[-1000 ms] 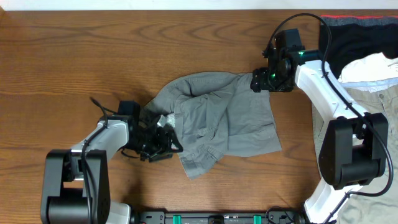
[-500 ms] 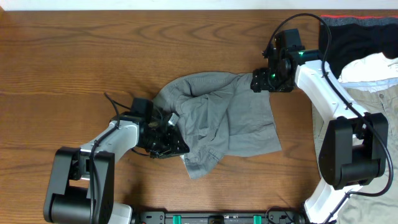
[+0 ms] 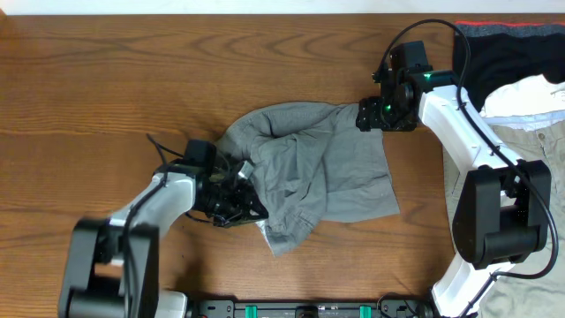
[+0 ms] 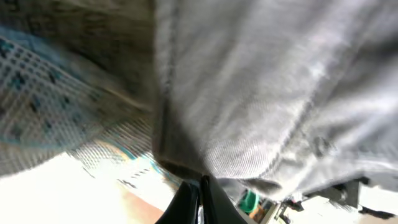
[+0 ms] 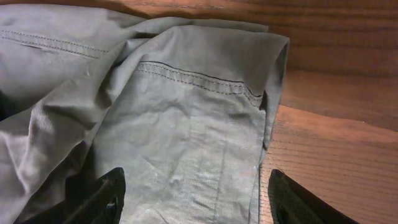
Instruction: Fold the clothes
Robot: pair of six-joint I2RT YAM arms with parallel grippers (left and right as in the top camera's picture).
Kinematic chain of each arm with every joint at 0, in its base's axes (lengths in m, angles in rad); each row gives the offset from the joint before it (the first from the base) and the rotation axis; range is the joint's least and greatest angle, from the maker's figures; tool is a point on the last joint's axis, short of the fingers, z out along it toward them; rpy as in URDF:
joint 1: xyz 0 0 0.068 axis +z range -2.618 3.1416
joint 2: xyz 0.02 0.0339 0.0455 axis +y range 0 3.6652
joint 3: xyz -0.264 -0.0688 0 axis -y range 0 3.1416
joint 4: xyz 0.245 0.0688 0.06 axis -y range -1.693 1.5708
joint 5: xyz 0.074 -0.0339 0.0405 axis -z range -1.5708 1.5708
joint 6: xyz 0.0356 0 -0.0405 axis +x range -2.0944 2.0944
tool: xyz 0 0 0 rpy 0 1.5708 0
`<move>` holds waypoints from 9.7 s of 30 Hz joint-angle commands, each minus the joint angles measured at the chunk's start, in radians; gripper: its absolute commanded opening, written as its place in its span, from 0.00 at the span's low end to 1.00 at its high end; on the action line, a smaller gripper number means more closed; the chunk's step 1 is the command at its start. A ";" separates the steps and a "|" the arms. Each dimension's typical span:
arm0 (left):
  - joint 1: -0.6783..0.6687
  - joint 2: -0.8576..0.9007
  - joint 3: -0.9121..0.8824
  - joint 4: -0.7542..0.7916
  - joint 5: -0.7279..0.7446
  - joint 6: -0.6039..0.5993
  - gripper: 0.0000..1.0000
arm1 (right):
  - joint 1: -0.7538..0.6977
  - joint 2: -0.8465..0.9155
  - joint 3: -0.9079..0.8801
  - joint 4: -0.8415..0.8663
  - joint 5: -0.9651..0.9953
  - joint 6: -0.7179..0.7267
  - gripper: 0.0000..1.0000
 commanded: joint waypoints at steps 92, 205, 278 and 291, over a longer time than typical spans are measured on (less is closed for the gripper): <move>0.151 0.143 0.647 -0.204 -0.153 0.187 0.40 | -0.270 -0.538 0.004 0.025 -0.188 -0.114 0.01; 0.202 -0.635 1.490 -0.487 -0.781 0.190 0.06 | -0.427 -0.919 0.479 -0.164 -0.220 0.056 0.01; 0.406 0.455 0.731 -0.085 -0.862 0.197 0.52 | -0.032 0.024 0.472 -0.593 -0.172 -0.174 0.81; 0.407 0.571 0.727 -0.143 -0.863 0.198 0.08 | -0.031 0.024 0.472 -0.603 -0.127 -0.154 0.82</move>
